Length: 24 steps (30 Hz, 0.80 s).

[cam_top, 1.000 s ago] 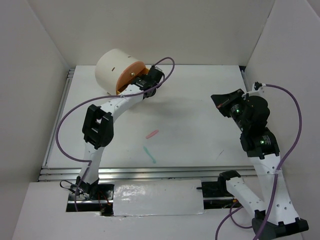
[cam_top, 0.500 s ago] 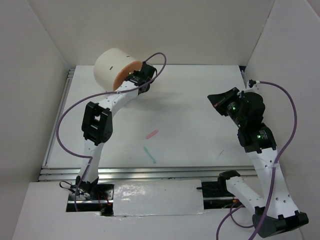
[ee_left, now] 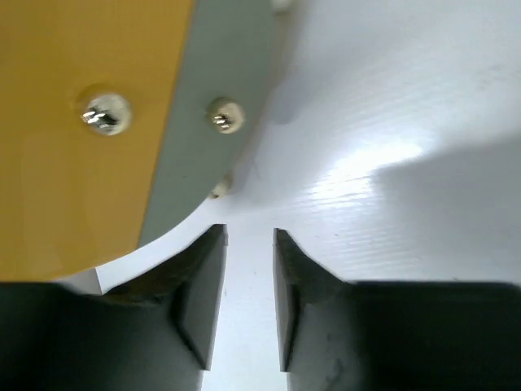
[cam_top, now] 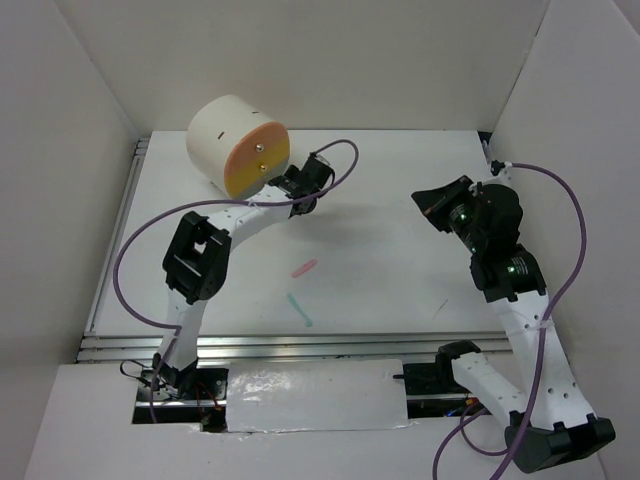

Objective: Organize the makeup

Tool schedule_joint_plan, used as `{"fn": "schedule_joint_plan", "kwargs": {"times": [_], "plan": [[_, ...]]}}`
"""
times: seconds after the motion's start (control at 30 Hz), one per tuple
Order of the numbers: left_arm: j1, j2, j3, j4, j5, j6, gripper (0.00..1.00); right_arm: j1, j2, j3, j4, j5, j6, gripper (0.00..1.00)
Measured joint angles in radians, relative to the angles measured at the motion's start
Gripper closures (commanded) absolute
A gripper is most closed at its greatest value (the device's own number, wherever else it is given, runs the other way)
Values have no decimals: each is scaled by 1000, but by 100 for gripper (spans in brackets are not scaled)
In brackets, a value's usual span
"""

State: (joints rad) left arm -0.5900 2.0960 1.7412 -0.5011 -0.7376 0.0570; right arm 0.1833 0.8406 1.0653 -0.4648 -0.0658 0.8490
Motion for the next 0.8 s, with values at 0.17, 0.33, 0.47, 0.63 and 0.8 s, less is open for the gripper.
{"fn": "schedule_joint_plan", "kwargs": {"times": [0.17,0.33,0.47,0.63,0.8], "plan": [[-35,13,-43,71,-56,30,26,0,-10,-58,23,-7,8,91],[-16,113,-29,198,-204,72,23,0,-29,-102,36,-32,24,89],[-3,191,-29,290,-277,129,24,0,-61,-136,58,-50,34,89],[10,239,-29,381,-329,185,24,0,-92,-150,60,-55,44,89],[14,274,-17,473,-361,230,27,0,-94,-150,58,-60,47,89]]}}
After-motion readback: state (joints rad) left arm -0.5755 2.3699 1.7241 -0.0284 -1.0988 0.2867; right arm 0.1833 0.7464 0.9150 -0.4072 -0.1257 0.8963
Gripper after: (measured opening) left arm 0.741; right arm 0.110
